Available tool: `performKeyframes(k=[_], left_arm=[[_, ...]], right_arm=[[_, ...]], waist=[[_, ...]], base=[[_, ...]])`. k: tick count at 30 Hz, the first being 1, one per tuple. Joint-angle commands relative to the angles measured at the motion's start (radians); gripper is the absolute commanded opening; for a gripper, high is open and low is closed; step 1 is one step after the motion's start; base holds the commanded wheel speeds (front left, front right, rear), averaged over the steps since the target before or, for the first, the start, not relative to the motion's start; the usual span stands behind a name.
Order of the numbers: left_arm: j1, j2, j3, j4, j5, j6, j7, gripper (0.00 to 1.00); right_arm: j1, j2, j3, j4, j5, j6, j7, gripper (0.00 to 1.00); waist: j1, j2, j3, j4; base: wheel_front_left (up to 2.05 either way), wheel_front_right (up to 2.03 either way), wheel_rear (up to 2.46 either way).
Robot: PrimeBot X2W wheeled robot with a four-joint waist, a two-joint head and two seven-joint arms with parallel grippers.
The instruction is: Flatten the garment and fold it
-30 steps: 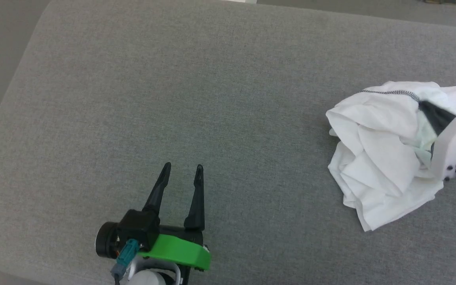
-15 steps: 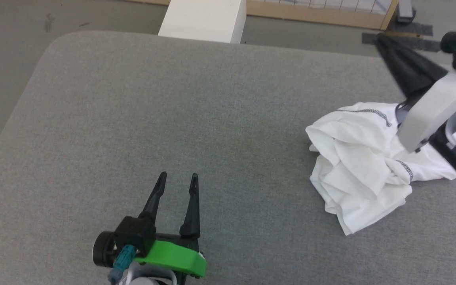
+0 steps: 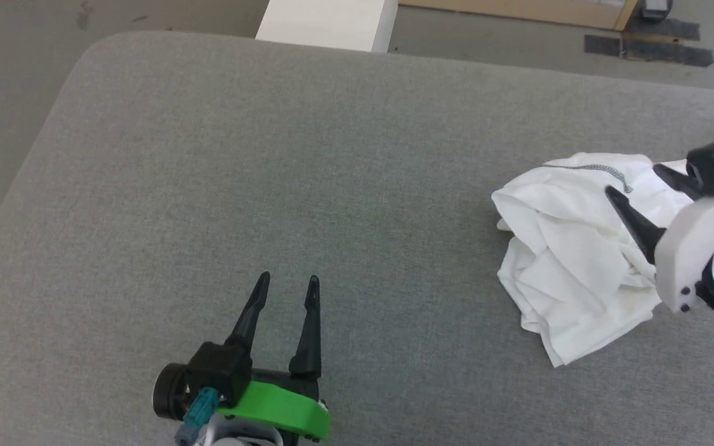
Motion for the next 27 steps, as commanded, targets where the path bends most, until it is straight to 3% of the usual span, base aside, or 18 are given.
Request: performKeyframes(k=[1,6,12,13,14,16,27], left_arm=[[-0.016,-0.005,-0.008,-0.002,-0.013,0.004,-0.004,1.0],[-0.038,-0.005,-0.031,-0.001,-0.021,0.014,-0.004,1.0],[-0.059,-0.005,-0.048,-0.002,-0.026,0.024,-0.004,1.0],[-0.061,-0.005,-0.05,-0.002,-0.027,0.026,-0.004,1.0],[-0.063,-0.005,-0.053,-0.002,-0.028,0.029,-0.004,1.0],[-0.066,-0.005,-0.055,-0.002,-0.03,0.034,-0.004,1.0],[-0.038,-0.005,-0.018,0.014,-0.026,0.031,-0.004,1.0]], right_arm=[[0.014,-0.014,0.005,0.02,-0.008,-0.002,0.0,1.0],[0.012,-0.082,0.072,0.085,-0.018,-0.002,-0.021,1.0],[-0.024,-0.116,0.142,0.134,-0.024,-0.002,-0.044,1.0],[-0.029,-0.12,0.151,0.143,-0.029,-0.002,-0.046,0.89],[-0.035,-0.122,0.159,0.152,-0.031,-0.002,-0.05,0.47],[-0.047,-0.117,0.155,0.167,-0.038,-0.002,-0.061,0.0],[-0.126,-0.054,0.065,0.096,-0.048,-0.002,-0.162,0.0]], waist=[[0.0,0.0,0.032,0.023],[0.0,0.0,0.074,0.051],[0.0,0.0,0.107,0.075],[0.0,0.0,0.109,0.077],[0.0,0.0,0.111,0.08],[0.0,0.0,0.11,0.081],[0.0,0.0,0.006,0.039]], base=[[0.0,0.0,0.0],[0.0,0.0,0.0],[0.0,0.0,0.0],[0.0,0.0,0.0],[0.0,0.0,0.0],[0.0,0.0,0.0],[0.0,0.0,0.0]])
